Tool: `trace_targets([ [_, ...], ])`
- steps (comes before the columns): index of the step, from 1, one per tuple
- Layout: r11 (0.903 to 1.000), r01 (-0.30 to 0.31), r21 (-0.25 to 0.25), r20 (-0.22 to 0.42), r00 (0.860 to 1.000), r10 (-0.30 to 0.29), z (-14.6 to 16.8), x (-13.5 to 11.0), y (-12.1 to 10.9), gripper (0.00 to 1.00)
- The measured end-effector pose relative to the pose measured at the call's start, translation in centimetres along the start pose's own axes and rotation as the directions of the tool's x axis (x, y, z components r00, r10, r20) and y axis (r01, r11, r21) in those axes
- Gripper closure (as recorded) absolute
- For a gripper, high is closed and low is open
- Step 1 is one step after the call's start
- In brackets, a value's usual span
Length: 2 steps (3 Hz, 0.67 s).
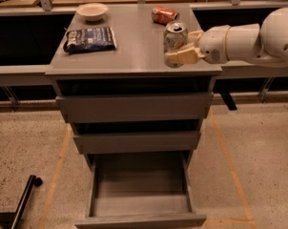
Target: Pick 7up can from bottom drawer and place on counter
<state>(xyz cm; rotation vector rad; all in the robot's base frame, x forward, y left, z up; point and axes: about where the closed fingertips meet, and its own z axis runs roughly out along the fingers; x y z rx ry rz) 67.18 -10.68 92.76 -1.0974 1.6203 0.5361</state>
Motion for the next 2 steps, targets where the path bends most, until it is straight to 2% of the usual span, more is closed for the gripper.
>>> trace_targets([
  [1, 0.9936, -0.051, 0.101, 0.029, 0.998, 0.048, 1.8, 2.0, -2.8, 1.00],
  [2, 0.9862, -0.052, 0.157, 0.005, 0.999, 0.052, 3.0, 3.3, -5.0, 0.83],
])
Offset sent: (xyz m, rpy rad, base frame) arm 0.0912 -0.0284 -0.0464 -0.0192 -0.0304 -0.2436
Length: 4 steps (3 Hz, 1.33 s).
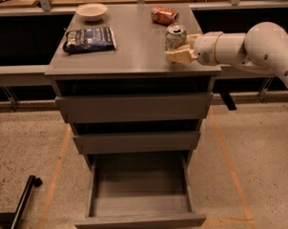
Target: Pick 7up can from bottom drawer and place on counter
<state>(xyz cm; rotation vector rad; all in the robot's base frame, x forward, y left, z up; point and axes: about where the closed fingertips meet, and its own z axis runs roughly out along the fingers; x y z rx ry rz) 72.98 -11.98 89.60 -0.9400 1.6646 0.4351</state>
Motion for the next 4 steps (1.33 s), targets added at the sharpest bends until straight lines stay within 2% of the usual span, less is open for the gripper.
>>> trace_targets([
  [1, 0.9993, 0.019, 0.031, -0.085, 0.996, -0.016, 2.0, 1.8, -2.5, 0.53],
  [2, 0.9991, 0.029, 0.031, -0.132, 0.991, -0.025, 3.3, 2.7, -4.1, 0.28],
  [3, 0.9990, 0.037, 0.024, -0.149, 0.988, -0.034, 4.1, 2.7, -5.1, 0.06],
  [4, 0.9990, 0.038, 0.025, -0.145, 0.989, -0.034, 4.2, 2.4, -5.6, 0.00],
])
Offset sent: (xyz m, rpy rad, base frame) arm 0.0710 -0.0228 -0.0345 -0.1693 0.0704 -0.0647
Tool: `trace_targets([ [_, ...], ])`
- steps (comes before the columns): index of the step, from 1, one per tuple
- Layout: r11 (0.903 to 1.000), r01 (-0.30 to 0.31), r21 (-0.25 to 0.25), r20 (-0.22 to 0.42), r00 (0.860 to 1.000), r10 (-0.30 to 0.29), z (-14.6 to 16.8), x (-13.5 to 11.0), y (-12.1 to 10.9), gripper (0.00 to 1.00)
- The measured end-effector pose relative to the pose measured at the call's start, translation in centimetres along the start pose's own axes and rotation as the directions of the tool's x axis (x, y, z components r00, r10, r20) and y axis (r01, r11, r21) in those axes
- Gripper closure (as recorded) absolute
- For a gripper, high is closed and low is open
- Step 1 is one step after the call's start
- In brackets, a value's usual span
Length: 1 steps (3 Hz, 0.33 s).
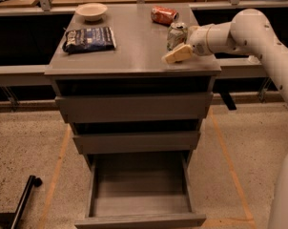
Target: Pick 7up can from bottom drawer and place on counter
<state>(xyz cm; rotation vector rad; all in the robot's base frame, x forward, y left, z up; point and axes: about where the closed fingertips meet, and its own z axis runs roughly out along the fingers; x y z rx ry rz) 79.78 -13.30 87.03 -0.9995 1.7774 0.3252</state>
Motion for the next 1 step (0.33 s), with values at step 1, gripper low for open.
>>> trace_targets([
  [1, 1.0000, 0.000, 0.000, 0.000, 1.000, 0.000, -0.01, -0.03, -0.03, 0.00],
])
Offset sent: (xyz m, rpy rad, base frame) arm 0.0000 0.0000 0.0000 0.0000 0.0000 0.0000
